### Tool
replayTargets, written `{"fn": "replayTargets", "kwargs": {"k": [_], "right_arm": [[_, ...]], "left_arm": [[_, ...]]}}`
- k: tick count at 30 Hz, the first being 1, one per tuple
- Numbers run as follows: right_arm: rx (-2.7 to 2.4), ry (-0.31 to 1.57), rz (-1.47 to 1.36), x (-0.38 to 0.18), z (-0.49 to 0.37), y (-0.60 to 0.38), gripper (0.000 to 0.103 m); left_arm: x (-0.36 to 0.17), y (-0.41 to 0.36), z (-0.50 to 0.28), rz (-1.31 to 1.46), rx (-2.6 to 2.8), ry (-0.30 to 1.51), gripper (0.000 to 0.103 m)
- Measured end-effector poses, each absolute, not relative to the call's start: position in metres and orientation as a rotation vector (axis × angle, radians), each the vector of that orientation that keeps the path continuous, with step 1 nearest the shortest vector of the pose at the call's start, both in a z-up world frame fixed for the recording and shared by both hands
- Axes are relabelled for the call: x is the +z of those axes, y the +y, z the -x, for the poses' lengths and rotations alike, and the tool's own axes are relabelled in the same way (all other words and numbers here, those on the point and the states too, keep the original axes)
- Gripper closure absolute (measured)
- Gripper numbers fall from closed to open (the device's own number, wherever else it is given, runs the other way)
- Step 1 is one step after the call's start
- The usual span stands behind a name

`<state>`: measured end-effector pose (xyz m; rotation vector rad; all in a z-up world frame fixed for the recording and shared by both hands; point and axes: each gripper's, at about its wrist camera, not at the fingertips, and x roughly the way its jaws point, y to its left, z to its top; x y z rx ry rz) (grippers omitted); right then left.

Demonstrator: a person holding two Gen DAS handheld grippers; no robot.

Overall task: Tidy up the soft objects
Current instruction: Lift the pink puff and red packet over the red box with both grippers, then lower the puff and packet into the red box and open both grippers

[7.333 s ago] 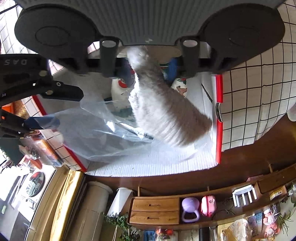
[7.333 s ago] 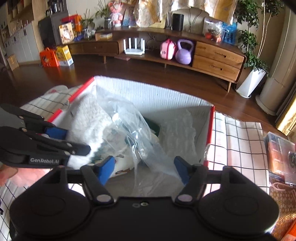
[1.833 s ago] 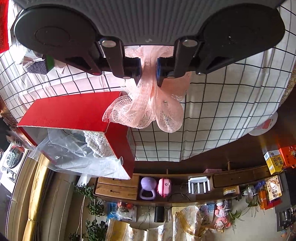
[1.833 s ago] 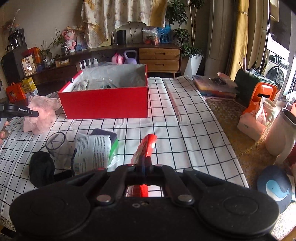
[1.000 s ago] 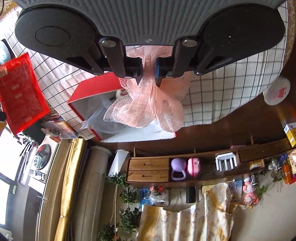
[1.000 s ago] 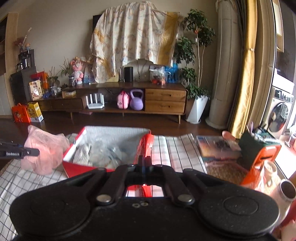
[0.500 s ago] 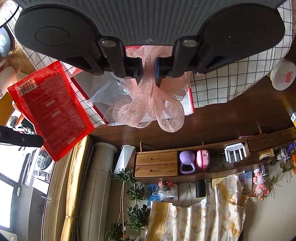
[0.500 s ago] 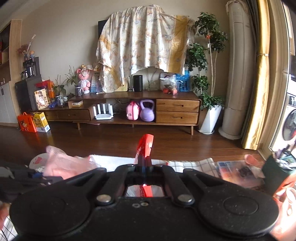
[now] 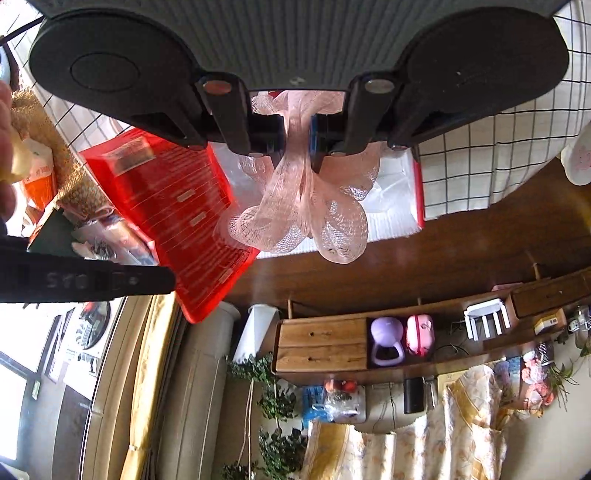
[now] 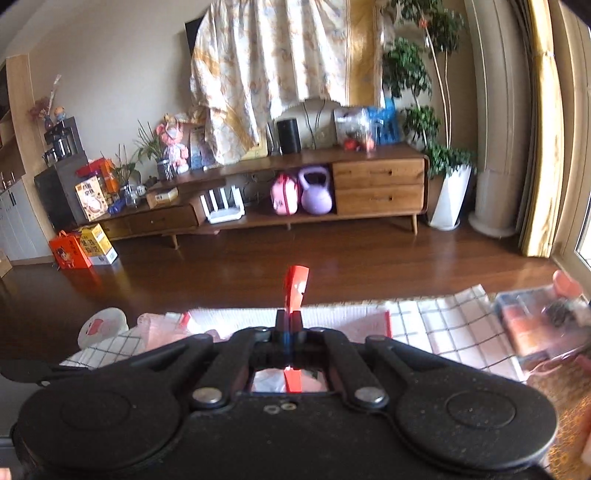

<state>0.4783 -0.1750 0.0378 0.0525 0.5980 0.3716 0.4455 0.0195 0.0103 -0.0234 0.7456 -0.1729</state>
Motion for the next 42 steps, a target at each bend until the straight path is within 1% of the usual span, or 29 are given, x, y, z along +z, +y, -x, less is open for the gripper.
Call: {"fn": "replayTargets", "kwargs": {"k": [9, 14, 25, 31, 35, 37, 38, 39, 40, 41, 42], "right_arm": [[0.329, 0.687, -0.089, -0.007, -0.500, -0.181, 0.103], [0.310, 0.706, -0.090, -0.024, -0.507, -0.187, 0.103], [0.249, 0.729, -0.070, -0.045, -0.516, -0.203, 0.103], [0.235, 0.756, -0.050, -0.051, -0.518, -0.212, 0.103], [0.255, 0.777, -0.018, -0.050, -0.516, -0.211, 0.095], [0.270, 0.780, -0.006, -0.047, -0.512, -0.210, 0.093], [0.273, 0.781, -0.001, -0.047, -0.511, -0.210, 0.090], [0.273, 0.782, 0.009, -0.046, -0.508, -0.209, 0.088], [0.276, 0.786, 0.019, -0.045, -0.506, -0.207, 0.088], [0.282, 0.788, 0.022, -0.044, -0.503, -0.207, 0.088], [0.287, 0.791, 0.021, -0.043, -0.501, -0.207, 0.086]], "left_arm": [[-0.023, 0.013, -0.469, 0.039, -0.190, 0.791, 0.091], [-0.040, 0.010, -0.479, 0.039, -0.192, 0.820, 0.091], [-0.079, 0.009, -0.500, 0.035, -0.190, 0.950, 0.092], [-0.085, 0.008, -0.505, 0.025, -0.187, 0.979, 0.092], [-0.080, 0.004, -0.501, 0.007, -0.181, 0.955, 0.091], [-0.077, 0.004, -0.498, 0.013, -0.177, 0.947, 0.088], [-0.075, 0.005, -0.496, 0.017, -0.176, 0.942, 0.083], [-0.073, 0.006, -0.494, 0.022, -0.177, 0.936, 0.077], [-0.071, 0.007, -0.492, 0.028, -0.177, 0.931, 0.074], [-0.068, 0.009, -0.490, 0.037, -0.176, 0.929, 0.065], [-0.066, 0.010, -0.488, 0.047, -0.179, 0.926, 0.049]]}}
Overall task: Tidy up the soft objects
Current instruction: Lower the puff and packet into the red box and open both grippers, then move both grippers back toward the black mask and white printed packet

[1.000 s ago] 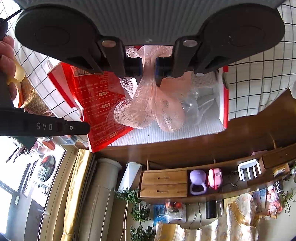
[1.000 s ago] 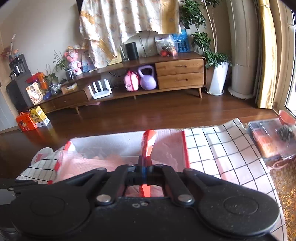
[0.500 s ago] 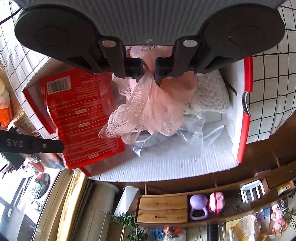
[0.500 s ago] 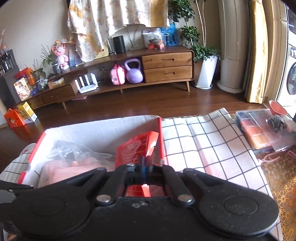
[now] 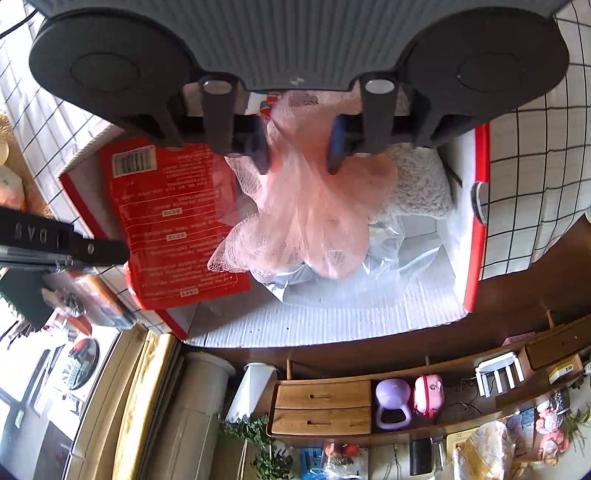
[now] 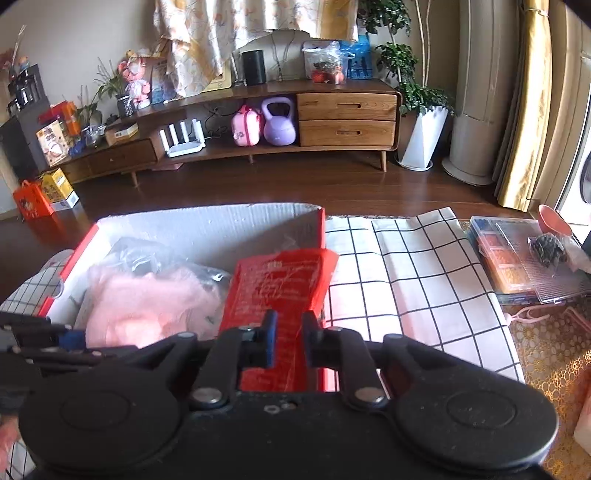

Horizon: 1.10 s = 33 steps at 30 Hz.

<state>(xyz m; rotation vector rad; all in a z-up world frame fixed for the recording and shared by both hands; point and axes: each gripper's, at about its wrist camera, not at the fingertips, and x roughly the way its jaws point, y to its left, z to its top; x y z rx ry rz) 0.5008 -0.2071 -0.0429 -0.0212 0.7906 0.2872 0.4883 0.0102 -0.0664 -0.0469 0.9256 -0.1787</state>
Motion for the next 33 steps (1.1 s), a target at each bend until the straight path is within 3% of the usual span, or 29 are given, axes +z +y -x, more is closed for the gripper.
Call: {"fn": "replayTargets", "kwargs": {"k": [2, 14, 33], "right_arm": [[0.301, 0.793, 0.019, -0.041, -0.496, -0.208, 0.084], [0.353, 0.730, 0.016, -0.007, -0.444, -0.214, 0.047], [0.425, 0.675, 0.022, 0.033, -0.323, -0.208, 0.023]], "left_arm": [[-0.062, 0.012, -0.482, 0.057, -0.171, 0.909, 0.033], [-0.017, 0.020, -0.432, 0.060, -0.164, 0.814, 0.033], [0.038, 0.027, -0.317, 0.058, -0.201, 0.718, 0.033]]}}
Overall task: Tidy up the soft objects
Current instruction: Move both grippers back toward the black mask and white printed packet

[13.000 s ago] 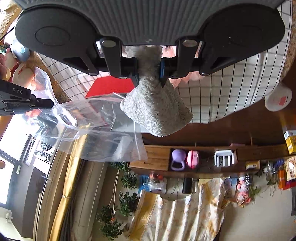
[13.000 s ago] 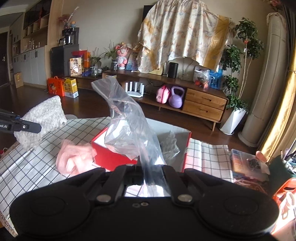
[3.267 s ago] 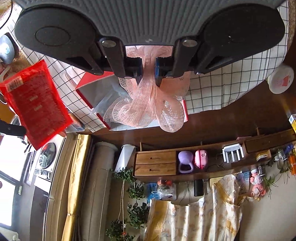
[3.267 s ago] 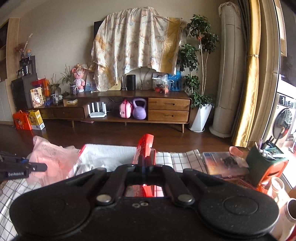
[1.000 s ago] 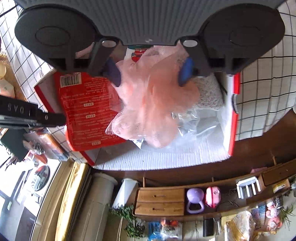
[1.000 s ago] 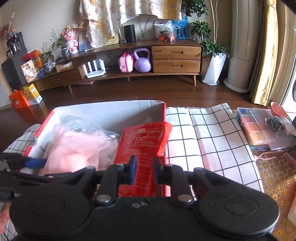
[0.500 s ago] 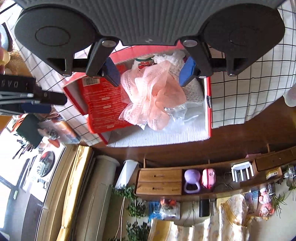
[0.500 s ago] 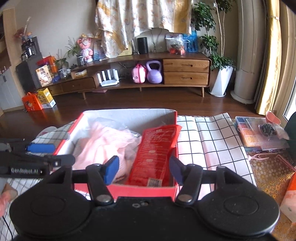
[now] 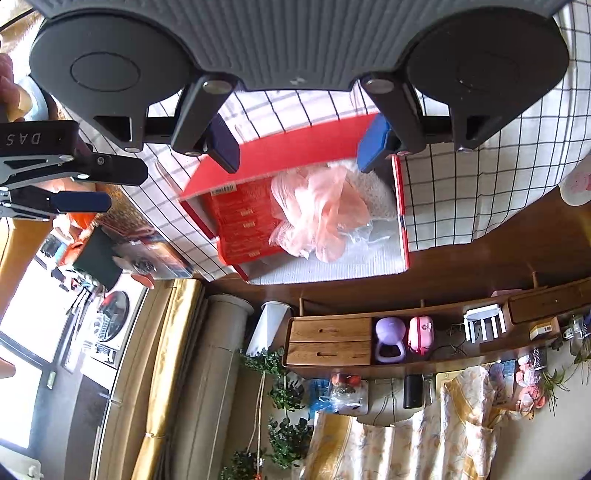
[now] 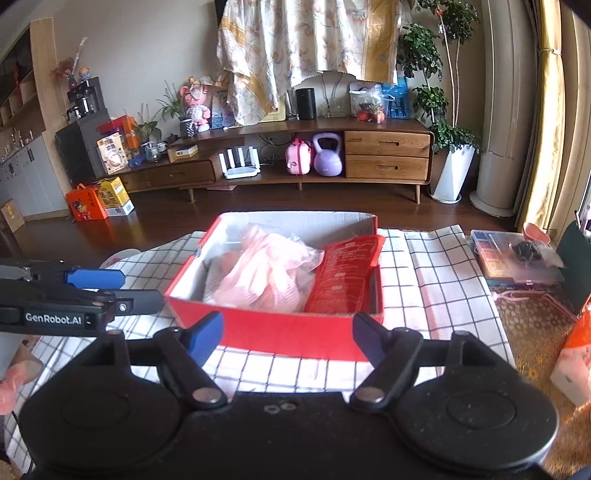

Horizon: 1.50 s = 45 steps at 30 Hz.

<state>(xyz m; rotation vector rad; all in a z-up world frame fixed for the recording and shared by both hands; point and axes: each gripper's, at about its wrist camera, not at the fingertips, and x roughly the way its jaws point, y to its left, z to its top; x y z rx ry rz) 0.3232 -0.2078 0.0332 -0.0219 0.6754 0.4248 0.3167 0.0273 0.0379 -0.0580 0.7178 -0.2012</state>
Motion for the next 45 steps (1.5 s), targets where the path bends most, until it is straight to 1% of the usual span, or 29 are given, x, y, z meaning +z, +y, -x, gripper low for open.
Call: {"fn": "replayTargets", "kwargs": {"k": [2, 7, 8, 9, 10, 12, 15, 22, 23, 24, 26, 32, 41, 45], "right_arm": [[0.438, 0.669, 0.023, 0.034, -0.311, -0.207, 0.021], [0.475, 0.653, 0.030, 0.036, -0.282, -0.203, 0.014], [0.480, 0.649, 0.031, 0.035, -0.277, -0.202, 0.012], [0.485, 0.644, 0.034, 0.035, -0.272, -0.202, 0.010], [0.489, 0.639, 0.036, 0.034, -0.266, -0.201, 0.009], [0.496, 0.635, 0.040, 0.031, -0.256, -0.200, 0.005], [0.504, 0.637, 0.038, 0.023, -0.243, -0.200, 0.002], [0.505, 0.658, 0.065, -0.005, -0.218, -0.200, 0.001], [0.502, 0.662, 0.067, -0.009, -0.216, -0.200, 0.001], [0.501, 0.667, 0.068, -0.013, -0.213, -0.201, 0.001], [0.494, 0.676, 0.074, -0.020, -0.211, -0.201, 0.001], [0.476, 0.703, 0.081, -0.042, -0.207, -0.203, 0.001], [0.444, 0.754, 0.103, -0.076, -0.216, -0.200, 0.001], [0.443, 0.778, 0.119, -0.089, -0.226, -0.198, 0.003]], "left_arm": [[0.037, 0.028, -0.305, 0.055, -0.210, 0.719, 0.029], [0.034, 0.032, -0.277, 0.053, -0.213, 0.717, 0.027], [0.034, 0.033, -0.273, 0.059, -0.215, 0.718, 0.025], [0.033, 0.034, -0.266, 0.062, -0.218, 0.718, 0.020], [0.032, 0.035, -0.260, 0.062, -0.219, 0.716, 0.019], [0.030, 0.037, -0.248, 0.059, -0.219, 0.709, 0.019], [0.022, 0.041, -0.234, 0.070, -0.221, 0.718, 0.017], [-0.004, 0.052, -0.204, 0.093, -0.202, 0.743, 0.017], [-0.009, 0.052, -0.201, 0.092, -0.199, 0.748, 0.014], [-0.014, 0.051, -0.197, 0.083, -0.197, 0.756, 0.007], [-0.022, 0.051, -0.190, 0.070, -0.188, 0.755, 0.002], [-0.045, 0.049, -0.174, 0.088, -0.207, 0.768, 0.000], [-0.078, 0.048, -0.166, 0.143, -0.228, 0.802, 0.000], [-0.094, 0.043, -0.166, 0.134, -0.259, 0.829, 0.000]]}}
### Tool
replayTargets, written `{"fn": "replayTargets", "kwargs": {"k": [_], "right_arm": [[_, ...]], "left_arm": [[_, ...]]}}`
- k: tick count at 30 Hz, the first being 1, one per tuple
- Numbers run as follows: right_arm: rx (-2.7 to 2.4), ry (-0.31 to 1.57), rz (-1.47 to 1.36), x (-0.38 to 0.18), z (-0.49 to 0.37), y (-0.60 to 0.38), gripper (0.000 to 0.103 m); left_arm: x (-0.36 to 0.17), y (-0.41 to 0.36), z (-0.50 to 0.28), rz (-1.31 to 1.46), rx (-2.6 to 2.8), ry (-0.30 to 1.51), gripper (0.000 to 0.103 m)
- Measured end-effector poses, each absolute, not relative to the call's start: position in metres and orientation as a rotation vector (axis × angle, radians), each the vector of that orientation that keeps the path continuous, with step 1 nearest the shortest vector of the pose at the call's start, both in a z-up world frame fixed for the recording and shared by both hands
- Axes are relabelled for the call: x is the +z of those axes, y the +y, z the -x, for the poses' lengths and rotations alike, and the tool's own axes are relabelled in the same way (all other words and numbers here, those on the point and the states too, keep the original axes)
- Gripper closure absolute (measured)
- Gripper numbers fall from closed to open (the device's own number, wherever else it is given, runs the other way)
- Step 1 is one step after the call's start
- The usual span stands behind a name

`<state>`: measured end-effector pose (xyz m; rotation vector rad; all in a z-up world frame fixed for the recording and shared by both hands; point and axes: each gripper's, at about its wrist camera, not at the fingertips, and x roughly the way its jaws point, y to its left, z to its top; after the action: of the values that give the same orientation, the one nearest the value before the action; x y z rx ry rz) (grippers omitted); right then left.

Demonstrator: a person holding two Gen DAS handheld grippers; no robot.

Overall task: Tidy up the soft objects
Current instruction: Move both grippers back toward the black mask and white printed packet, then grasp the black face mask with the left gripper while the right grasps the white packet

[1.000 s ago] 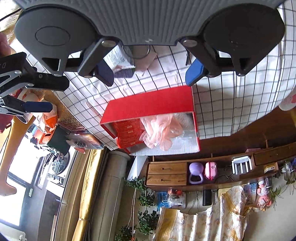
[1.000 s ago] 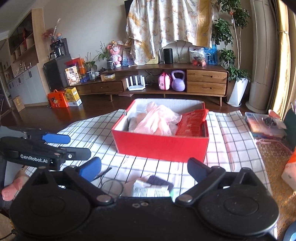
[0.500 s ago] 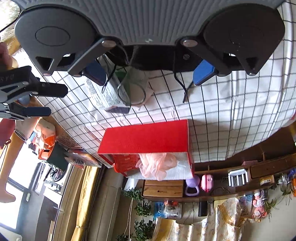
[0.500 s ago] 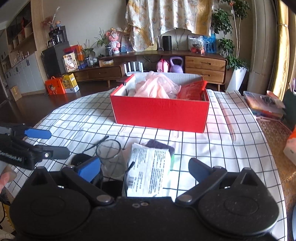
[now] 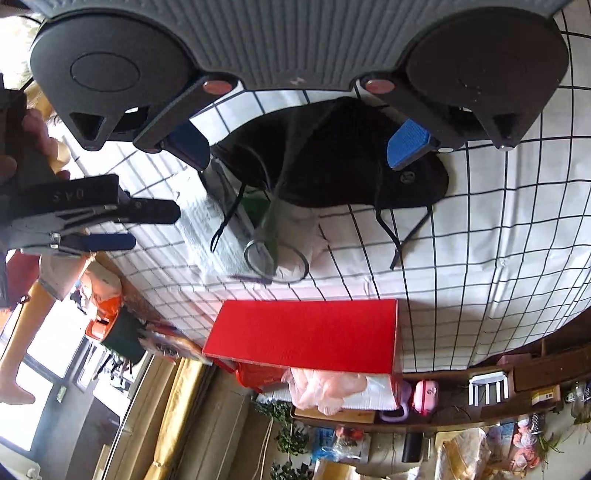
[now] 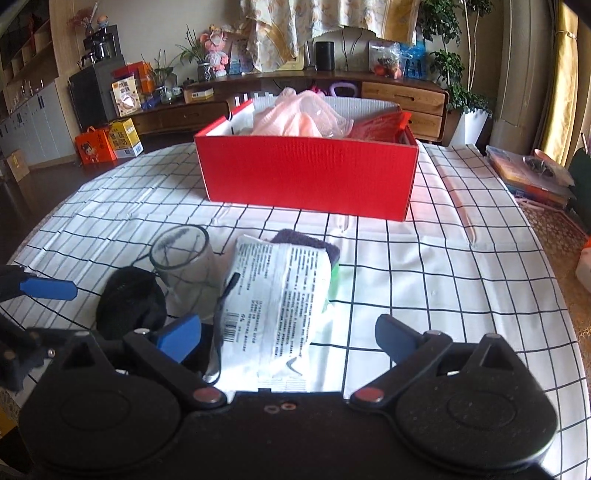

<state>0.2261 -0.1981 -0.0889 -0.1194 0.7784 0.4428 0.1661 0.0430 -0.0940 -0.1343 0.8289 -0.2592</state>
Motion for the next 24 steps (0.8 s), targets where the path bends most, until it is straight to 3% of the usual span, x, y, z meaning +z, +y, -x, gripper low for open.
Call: {"fn": "replayTargets", "kwargs": {"k": [16, 24], "right_arm": [[0.452, 0.844, 0.146, -0.119, -0.253, -0.177, 0.004], [0.443, 0.854, 0.172, -0.125, -0.258, -0.162, 0.011]], "left_arm": [[-0.127, 0.037, -0.174, 0.077, -0.221, 0.840, 0.001], [-0.136, 0.044, -0.179, 0.077, -0.182, 0.850, 0.004]]}}
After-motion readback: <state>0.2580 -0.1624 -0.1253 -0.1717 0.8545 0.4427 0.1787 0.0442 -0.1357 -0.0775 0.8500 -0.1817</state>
